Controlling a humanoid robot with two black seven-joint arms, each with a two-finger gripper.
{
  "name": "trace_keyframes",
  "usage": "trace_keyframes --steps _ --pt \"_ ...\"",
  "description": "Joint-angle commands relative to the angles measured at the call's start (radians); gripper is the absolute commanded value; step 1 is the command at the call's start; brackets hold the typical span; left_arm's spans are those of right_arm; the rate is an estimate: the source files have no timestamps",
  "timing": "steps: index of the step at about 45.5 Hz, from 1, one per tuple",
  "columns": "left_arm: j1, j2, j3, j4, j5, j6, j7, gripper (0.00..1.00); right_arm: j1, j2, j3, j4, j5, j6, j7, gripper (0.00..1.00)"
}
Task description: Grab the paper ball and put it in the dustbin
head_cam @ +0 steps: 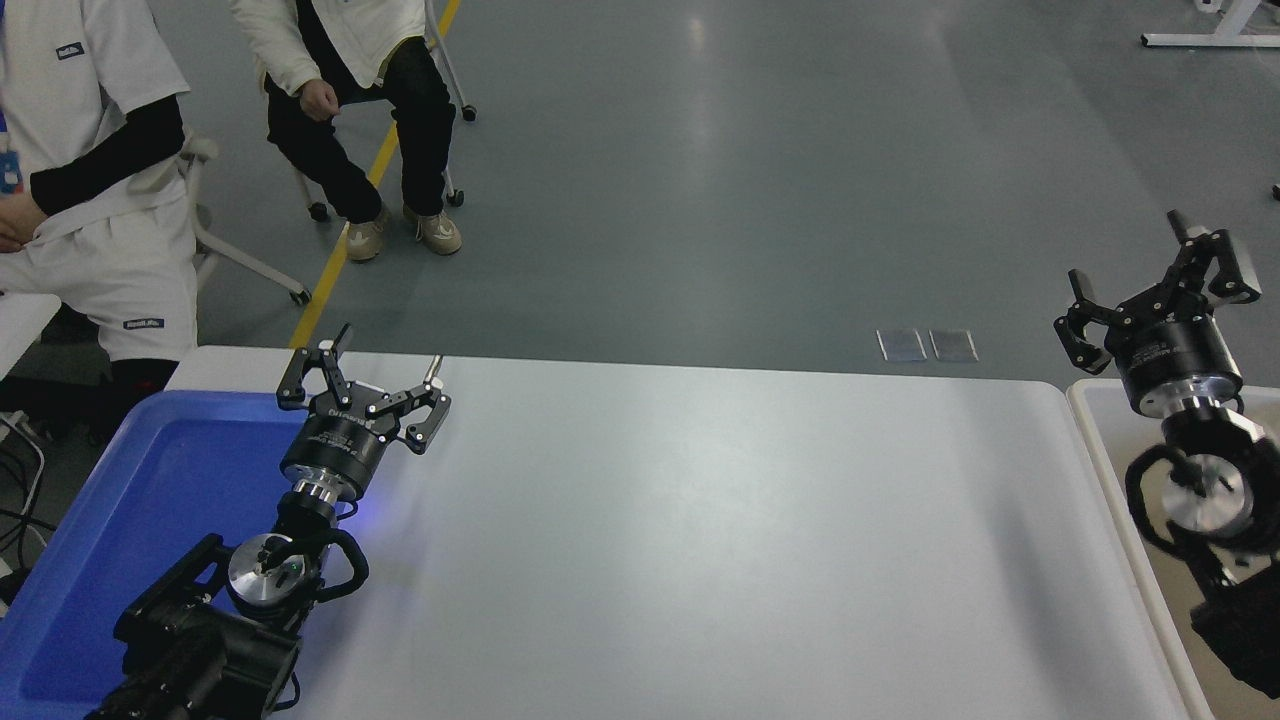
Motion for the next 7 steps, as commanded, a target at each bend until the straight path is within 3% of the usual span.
trace_keyframes --steps 1,7 --pt "0.000 0.000 0.000 0.000 0.000 0.000 0.000 0.99 -0.093 0.044 0.023 0.008 0.000 0.060 0.044 1.00" --pt "0.000 0.000 0.000 0.000 0.000 0.000 0.000 0.99 -0.094 0.038 0.022 0.003 0.000 0.066 0.044 1.00"
